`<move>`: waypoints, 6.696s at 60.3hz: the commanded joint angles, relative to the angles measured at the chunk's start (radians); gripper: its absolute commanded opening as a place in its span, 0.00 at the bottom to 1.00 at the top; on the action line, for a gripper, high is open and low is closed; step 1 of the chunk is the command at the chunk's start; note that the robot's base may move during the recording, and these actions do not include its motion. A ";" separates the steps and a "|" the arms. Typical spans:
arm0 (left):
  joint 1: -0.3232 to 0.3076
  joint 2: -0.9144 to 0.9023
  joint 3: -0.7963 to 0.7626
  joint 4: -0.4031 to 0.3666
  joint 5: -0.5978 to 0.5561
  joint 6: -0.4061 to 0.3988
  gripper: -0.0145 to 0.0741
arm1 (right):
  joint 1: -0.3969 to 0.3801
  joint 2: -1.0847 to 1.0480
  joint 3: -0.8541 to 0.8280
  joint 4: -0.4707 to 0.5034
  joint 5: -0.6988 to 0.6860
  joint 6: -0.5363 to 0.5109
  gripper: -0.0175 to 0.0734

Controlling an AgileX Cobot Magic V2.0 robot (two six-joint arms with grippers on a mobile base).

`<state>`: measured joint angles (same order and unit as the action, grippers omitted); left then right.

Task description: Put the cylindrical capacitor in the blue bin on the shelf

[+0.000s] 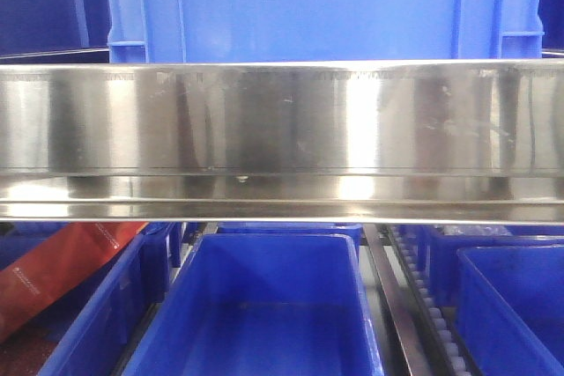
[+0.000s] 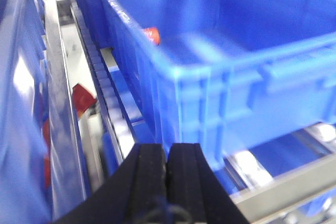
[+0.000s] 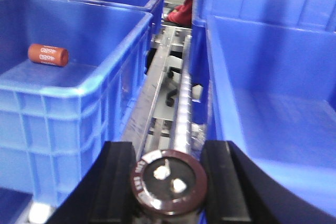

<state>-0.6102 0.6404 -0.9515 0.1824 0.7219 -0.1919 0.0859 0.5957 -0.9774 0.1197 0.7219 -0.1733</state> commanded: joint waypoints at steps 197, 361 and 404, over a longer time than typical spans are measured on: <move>-0.001 -0.109 0.080 -0.014 -0.053 -0.029 0.04 | 0.182 -0.253 0.397 -0.062 -0.367 0.034 0.01; 0.530 -0.640 0.951 -0.182 -0.662 0.221 0.04 | 0.168 -0.258 0.403 -0.052 -0.365 0.034 0.01; 0.530 -0.640 0.951 -0.182 -0.662 0.221 0.04 | -0.095 -0.596 0.977 0.015 -0.649 0.034 0.01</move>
<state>-0.0817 0.0058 0.0014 0.0075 0.0771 0.0275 -0.0045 0.0188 -0.0416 0.1270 0.1356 -0.1392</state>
